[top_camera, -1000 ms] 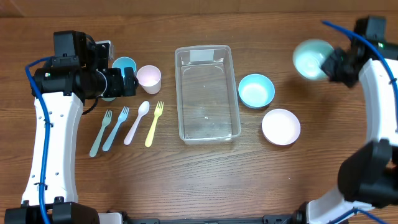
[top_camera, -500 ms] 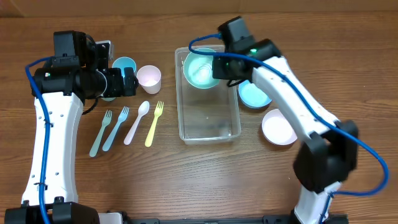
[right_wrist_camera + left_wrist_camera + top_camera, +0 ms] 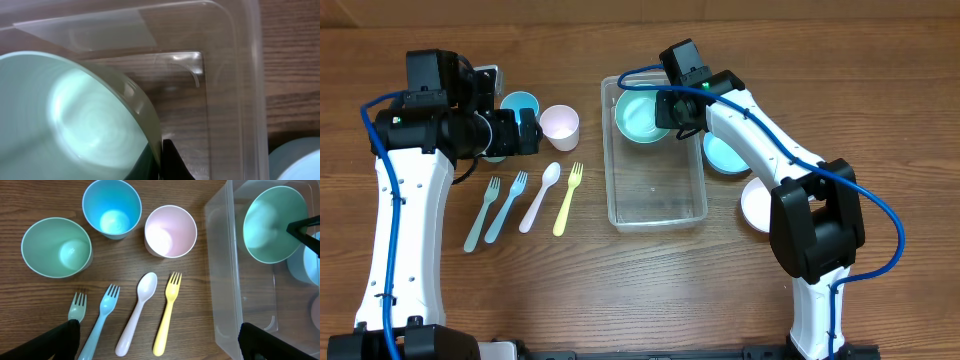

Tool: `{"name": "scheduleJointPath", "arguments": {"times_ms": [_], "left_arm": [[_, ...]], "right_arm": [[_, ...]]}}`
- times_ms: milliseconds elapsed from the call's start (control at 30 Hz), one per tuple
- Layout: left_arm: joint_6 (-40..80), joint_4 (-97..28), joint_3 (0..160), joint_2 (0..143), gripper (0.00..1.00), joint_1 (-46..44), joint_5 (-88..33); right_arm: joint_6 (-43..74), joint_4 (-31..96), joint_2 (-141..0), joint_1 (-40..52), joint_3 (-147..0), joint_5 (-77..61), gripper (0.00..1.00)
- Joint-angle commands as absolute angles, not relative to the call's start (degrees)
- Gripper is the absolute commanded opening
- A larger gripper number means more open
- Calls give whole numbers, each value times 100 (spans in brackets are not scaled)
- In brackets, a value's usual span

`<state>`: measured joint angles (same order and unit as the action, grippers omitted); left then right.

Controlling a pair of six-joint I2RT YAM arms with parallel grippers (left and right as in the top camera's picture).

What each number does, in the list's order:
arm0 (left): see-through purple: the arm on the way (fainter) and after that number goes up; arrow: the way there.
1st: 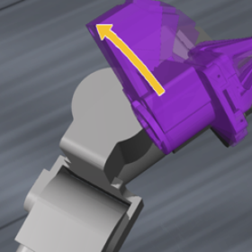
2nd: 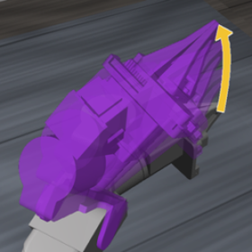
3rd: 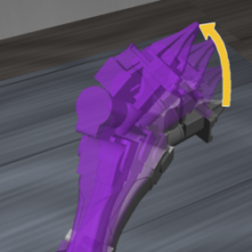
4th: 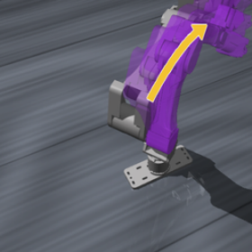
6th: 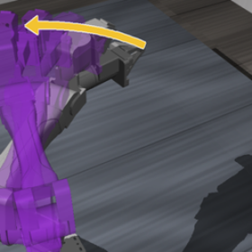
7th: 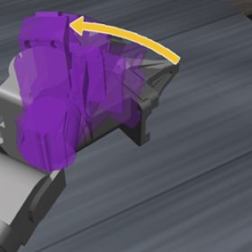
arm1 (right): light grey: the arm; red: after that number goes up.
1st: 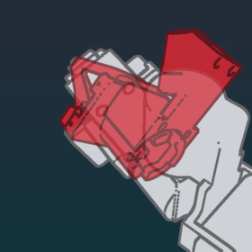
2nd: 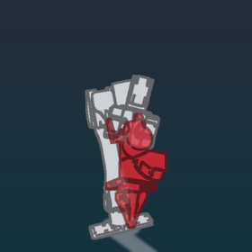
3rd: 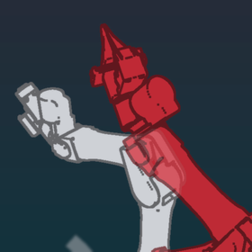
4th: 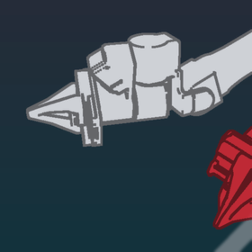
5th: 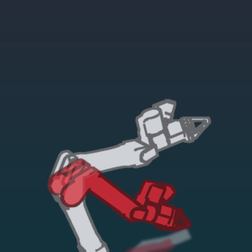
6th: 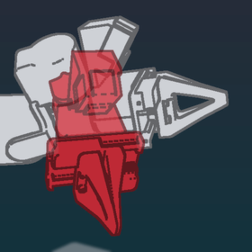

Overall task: Pack container
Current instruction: 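Lift the green bowl and place it into the clear container, then grasp the white bowl rim with the right gripper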

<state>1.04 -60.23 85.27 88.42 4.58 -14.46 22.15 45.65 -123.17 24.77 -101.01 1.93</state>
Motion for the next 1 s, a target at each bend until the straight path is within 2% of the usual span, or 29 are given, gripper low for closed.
{"name": "scheduleJointPath", "arguments": {"times_ms": [0,33,67,300,467,533,567,800,967], "left_arm": [[-25,-6016,8678,8860,100,449,-1444],[-25,-6016,8678,8860,100,449,-1444],[-25,-6016,8678,8860,100,449,-1444],[-25,-6016,8678,8860,100,449,-1441],[-25,-6016,8678,8860,100,449,-1444],[-25,-6016,8678,8860,100,449,-1444],[-25,-6016,8678,8860,100,449,-1444],[-25,-6016,8678,8862,100,447,-1444],[-25,-6016,8678,8860,100,449,-1444]], "right_arm": [[1826,4759,-11985,2464,-10353,165,38],[1719,4873,-11909,2464,-10431,71,60],[1623,5011,-11810,2464,-10521,27,62],[1660,5741,-10420,2333,-10755,451,56],[2558,7133,-9701,1424,-10737,757,56],[2836,7585,-9751,1017,-10604,847,64],[3000,7688,-9810,781,-10398,939,65],[3151,6641,-9942,-298,-7865,856,65],[2814,5752,-9942,-650,-6396,259,60]]}}
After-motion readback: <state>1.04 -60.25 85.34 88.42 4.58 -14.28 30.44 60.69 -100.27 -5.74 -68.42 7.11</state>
